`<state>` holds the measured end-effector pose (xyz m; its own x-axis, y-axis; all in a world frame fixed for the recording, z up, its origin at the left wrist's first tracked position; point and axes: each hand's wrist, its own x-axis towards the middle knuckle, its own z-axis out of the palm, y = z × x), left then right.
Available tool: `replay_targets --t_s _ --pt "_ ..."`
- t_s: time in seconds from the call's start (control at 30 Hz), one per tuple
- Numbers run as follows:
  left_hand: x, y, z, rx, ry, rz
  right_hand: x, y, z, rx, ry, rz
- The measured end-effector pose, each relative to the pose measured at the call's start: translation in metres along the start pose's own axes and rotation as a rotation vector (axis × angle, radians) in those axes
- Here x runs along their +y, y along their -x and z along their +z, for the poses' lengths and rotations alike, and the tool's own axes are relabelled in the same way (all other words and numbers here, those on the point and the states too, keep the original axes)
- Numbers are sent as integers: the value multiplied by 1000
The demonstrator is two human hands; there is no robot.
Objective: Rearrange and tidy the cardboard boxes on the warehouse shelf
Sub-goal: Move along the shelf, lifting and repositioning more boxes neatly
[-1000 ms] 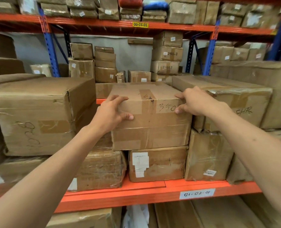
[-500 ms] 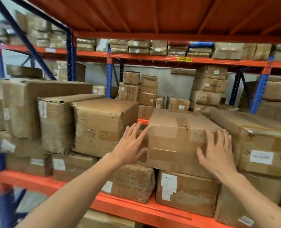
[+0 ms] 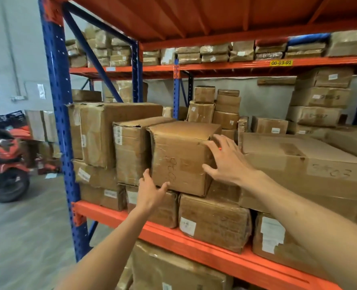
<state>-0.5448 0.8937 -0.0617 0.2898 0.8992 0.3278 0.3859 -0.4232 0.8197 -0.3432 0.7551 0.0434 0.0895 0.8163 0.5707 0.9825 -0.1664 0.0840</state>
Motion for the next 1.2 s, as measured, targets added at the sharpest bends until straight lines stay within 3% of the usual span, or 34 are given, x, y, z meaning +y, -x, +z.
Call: replay_targets --t_s 0.13,0.4,0.53,0.6,0.7,0.93,1.07,1.2 --pt "-29 -28 -13 -91 1 -52 -42 -66 8 -97 102 -60" --pt "-46 -72 -10 -276 14 67 -104 -162 29 -337 402 -165" --pt "-46 -79 -1 -323 108 10 -119 -190 39 -427 573 -161" --pt "-42 -83 1 -340 142 -63 -122 -196 40 -433 556 -152" --pt "-33 -86 7 -358 210 -149 -104 -190 41 -264 475 -149" --pt "-10 -106 30 -252 464 21 -51 -153 8 -49 356 102" --pt "-9 -133 32 -446 714 45 -35 -141 -14 -183 258 160" --pt "-12 -140 28 -405 734 80 -40 -146 -26 -381 214 153"
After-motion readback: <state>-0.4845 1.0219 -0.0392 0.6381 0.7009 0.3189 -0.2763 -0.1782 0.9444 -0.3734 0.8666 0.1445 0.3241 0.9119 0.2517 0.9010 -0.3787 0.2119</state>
